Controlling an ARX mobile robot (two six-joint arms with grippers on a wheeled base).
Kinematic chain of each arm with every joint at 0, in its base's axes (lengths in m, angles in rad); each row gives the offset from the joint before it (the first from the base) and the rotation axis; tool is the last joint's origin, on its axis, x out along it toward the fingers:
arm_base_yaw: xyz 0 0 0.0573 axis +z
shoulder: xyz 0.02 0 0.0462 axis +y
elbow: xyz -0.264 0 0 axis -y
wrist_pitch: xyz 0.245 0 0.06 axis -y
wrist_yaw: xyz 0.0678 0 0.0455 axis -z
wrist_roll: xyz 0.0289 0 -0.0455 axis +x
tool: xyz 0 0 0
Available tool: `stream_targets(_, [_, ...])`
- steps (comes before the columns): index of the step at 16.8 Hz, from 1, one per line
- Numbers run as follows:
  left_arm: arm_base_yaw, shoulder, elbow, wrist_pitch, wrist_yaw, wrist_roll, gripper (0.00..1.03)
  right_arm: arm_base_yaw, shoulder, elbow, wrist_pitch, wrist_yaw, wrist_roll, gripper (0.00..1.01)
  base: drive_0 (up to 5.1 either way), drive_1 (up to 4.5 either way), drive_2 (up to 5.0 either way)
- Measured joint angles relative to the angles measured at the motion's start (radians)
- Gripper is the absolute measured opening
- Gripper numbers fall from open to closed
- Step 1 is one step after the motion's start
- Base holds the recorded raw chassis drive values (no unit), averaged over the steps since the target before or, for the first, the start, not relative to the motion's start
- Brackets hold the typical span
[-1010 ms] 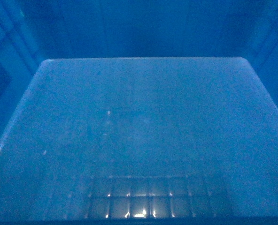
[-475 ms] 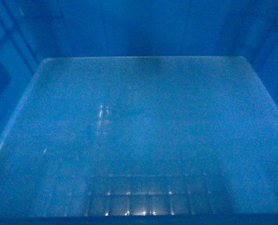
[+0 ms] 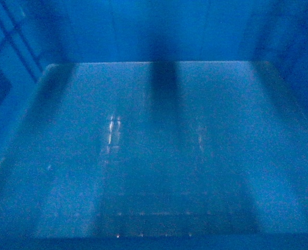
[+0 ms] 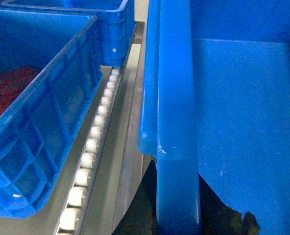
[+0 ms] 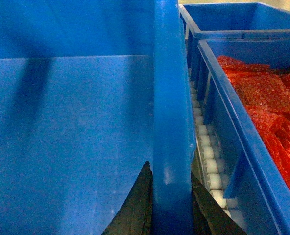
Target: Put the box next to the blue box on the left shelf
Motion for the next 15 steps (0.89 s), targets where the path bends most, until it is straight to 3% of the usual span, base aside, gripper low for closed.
stream_targets(2, [0.0, 0.001, 0.0, -0.002, 0.0, 0.0, 0.08, 0.0, 0.002, 0.0, -0.005, 0.001, 0.0, 0.09, 0.0, 4.32, -4.3])
stream_targets(15, [0.0, 0.0, 0.0, -0.003, 0.0, 0.0, 0.08, 0.0, 0.001, 0.0, -0.004, 0.001, 0.0, 0.09, 0.0, 0.0, 0.0])
